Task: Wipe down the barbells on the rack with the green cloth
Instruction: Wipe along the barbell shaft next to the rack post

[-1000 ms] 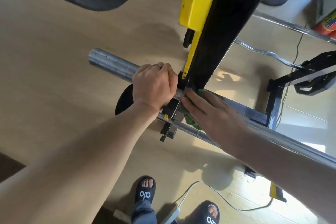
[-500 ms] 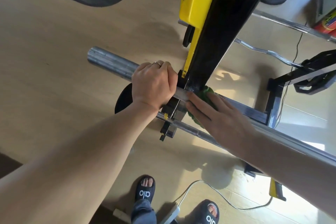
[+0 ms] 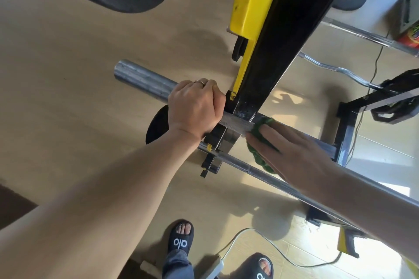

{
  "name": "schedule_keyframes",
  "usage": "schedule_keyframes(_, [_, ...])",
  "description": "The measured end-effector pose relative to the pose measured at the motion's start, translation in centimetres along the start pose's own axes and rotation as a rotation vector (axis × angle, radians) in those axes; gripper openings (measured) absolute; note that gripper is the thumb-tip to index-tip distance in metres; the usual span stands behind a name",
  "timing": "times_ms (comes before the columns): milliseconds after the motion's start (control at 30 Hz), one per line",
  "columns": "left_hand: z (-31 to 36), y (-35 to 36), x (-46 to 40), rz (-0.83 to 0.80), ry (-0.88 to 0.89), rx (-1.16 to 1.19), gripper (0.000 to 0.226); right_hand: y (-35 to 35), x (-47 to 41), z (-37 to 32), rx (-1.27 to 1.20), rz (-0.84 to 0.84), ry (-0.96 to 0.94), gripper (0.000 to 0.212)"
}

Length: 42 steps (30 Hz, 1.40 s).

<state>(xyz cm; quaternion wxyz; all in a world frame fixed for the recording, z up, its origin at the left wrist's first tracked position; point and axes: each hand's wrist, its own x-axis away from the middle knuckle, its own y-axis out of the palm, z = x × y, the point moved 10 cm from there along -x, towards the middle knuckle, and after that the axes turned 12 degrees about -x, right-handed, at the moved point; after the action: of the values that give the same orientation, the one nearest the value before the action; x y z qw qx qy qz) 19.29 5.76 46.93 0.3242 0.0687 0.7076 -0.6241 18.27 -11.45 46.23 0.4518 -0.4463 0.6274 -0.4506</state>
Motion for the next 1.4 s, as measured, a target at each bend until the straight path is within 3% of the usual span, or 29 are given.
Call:
schedule_keyframes(200, [0.2, 0.2, 0.1, -0.019, 0.038, -0.02, 0.039, 2.0, -1.1, -0.1, -0.002, -0.039, 0.068, 0.067])
schedule_keyframes(367, [0.1, 0.0, 0.0, -0.008, 0.009, -0.018, 0.041, -0.1, 5.3, 1.6, -0.017, -0.024, 0.037, 0.051])
schedule_keyframes(500, [0.2, -0.1, 0.0, -0.004, 0.002, -0.003, 0.04, -0.4, 2.9, 0.7, -0.049, 0.038, -0.026, 0.051])
schedule_keyframes(667, [0.2, -0.2, 0.0, -0.01, 0.028, -0.032, 0.037, 2.7, -2.8, 0.0, -0.047, -0.059, 0.001, 0.052])
schedule_keyframes(733, [0.2, -0.1, 0.0, -0.025, 0.036, -0.026, 0.037, 2.5, -1.8, -0.3, -0.007, -0.086, -0.004, 0.053])
schedule_keyframes(833, [0.1, 0.0, -0.1, -0.03, 0.031, 0.005, 0.038, 0.4, 2.4, -0.8, 0.023, -0.042, -0.084, 0.038])
schedule_keyframes(967, [0.2, 0.0, 0.0, -0.013, 0.018, 0.018, 0.038, 0.0, 3.6, -0.3, 0.05, -0.071, -0.118, 0.038])
schedule_keyframes(1200, [0.3, -0.2, 0.0, -0.024, 0.015, -0.018, 0.035, 1.6, -2.5, -1.6, -0.006, -0.03, -0.052, 0.05])
schedule_keyframes(1400, [0.0, -0.2, -0.1, -0.03, 0.018, -0.001, 0.035, -0.5, 3.6, 0.2, 0.043, -0.06, -0.114, 0.052])
